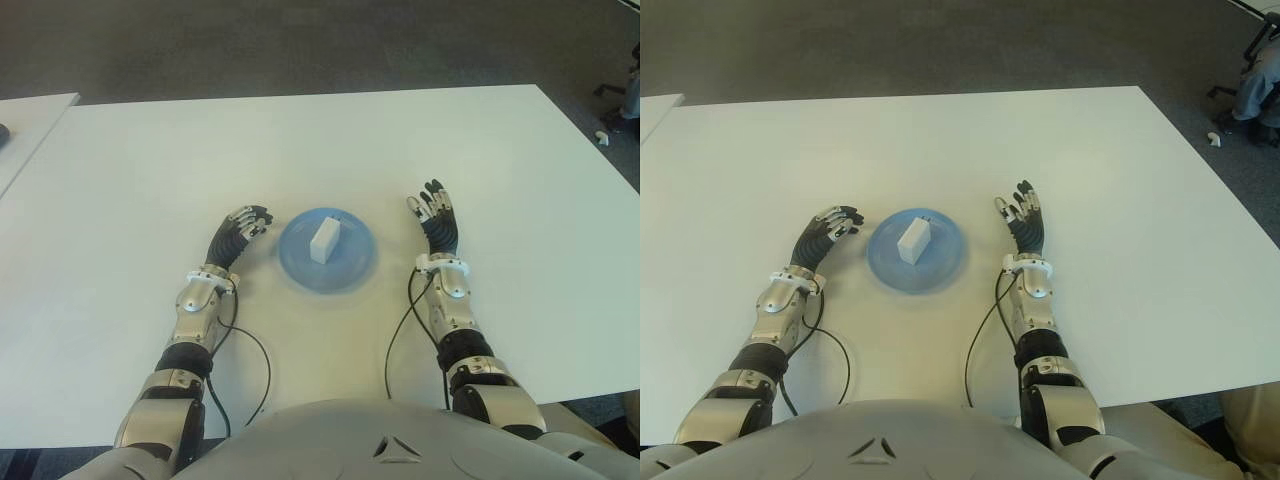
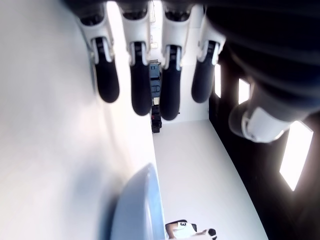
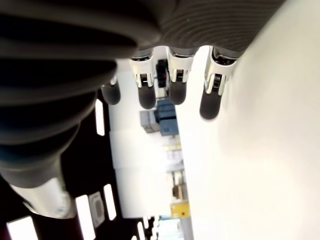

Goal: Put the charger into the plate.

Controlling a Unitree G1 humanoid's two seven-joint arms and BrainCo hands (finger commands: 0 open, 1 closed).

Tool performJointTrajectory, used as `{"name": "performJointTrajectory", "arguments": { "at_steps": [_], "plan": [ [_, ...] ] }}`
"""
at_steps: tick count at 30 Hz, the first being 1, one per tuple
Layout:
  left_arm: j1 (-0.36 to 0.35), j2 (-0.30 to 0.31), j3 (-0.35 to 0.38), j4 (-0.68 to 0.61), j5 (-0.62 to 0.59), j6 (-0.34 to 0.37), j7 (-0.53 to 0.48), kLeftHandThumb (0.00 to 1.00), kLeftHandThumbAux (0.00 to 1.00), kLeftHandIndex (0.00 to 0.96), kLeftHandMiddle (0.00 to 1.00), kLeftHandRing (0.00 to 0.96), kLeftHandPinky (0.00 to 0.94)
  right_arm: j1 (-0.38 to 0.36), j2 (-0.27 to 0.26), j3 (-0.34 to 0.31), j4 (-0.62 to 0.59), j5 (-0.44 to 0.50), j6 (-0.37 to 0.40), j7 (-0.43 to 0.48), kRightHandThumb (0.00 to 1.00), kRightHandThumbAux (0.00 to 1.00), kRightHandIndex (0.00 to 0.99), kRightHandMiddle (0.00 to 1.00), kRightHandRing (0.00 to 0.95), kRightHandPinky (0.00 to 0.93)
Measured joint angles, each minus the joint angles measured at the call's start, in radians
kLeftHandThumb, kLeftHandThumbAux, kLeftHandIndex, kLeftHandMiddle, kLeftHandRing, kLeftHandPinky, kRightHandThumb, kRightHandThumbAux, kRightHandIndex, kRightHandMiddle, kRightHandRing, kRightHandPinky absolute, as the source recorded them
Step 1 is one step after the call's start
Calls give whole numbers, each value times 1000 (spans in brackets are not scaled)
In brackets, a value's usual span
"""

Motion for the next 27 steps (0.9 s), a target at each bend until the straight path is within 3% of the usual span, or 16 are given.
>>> {"name": "performJointTrajectory", "arguments": {
  "at_steps": [5, 14, 22, 27],
  "plan": [
    [-32, -25, 24, 27, -10, 14, 12, 75, 583, 264, 340, 327, 316, -4, 29, -2, 8, 6, -3, 33, 129, 785, 81, 117, 103, 143],
    [-106, -62, 61, 127, -17, -6, 39, 92, 605, 118, 183, 173, 145, -4, 44, 5, 27, -16, -8, 48, 84, 865, 74, 96, 96, 137],
    [-147, -62, 70, 220, -2, -68, 39, 67, 634, 58, 112, 107, 98, -5, 44, 9, 46, -40, -26, 46, 45, 865, 67, 81, 86, 125],
    [-163, -63, 69, 257, 18, -95, 52, 38, 646, 39, 87, 85, 78, -3, 40, 20, 50, -75, -31, 34, 71, 841, 62, 72, 77, 118]
  ]
}}
